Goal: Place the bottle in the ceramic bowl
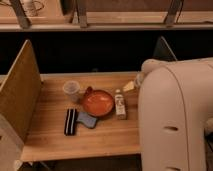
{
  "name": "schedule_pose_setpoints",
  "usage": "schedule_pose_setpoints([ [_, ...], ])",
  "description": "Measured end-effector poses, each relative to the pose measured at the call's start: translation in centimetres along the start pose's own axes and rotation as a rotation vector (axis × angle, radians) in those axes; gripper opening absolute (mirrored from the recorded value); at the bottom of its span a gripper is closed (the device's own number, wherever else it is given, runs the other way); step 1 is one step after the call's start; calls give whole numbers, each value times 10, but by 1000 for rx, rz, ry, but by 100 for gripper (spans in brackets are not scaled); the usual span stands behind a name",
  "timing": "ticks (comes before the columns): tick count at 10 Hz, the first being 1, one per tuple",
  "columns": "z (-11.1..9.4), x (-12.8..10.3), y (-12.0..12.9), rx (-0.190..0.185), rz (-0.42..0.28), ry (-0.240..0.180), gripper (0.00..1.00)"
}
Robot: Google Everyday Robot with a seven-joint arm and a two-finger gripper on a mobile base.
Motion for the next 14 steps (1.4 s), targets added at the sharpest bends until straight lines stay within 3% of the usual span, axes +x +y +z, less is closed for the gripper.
schedule_pose_setpoints([
  [2,17,3,17,-19,-30,43,80],
  [7,17,4,15,-19,-29,44,80],
  [12,82,32,45,-96,-42,197,80],
  [14,97,32,48,-106,-48,231,80],
])
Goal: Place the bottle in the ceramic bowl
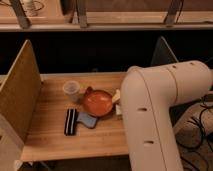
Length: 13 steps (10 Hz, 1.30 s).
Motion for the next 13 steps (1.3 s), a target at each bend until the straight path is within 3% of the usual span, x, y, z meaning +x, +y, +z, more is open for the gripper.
schedule_pose_setpoints([
  [5,15,-7,-13,-6,36,39,80],
  [11,-2,-21,-15,-8,56,-23,80],
  [13,-12,-24,-26,14,65,-51,80],
])
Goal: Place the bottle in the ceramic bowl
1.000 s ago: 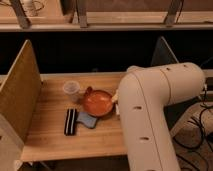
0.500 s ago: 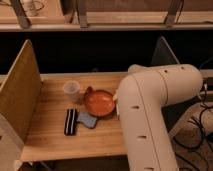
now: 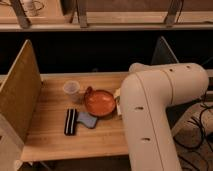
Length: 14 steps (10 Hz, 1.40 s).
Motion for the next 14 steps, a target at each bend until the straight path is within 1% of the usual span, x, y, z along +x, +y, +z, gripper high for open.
schedule_pose_setpoints([
  [2,-15,-3,-21,28,43,-39,80],
  [4,-23,1,-35,45,77,-56,80],
  [5,-22,5,-38,47,85,-53,80],
  [9,-12,9,-21,32,70,-38,80],
  [11,-9,8,-10,20,45,-33,80],
  [14,0,12,-3,9,27,-6,80],
])
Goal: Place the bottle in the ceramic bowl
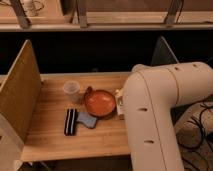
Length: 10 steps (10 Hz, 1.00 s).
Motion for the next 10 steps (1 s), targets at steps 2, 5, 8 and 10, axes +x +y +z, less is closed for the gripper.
schedule_pose_setpoints([
  [2,6,2,5,-7,-10,17,80],
  [5,10,3,6,-14,-10,30,80],
  [8,4,-3,2,-15,5,7,80],
  [10,1,-4,-1,-15,16,-2,80],
])
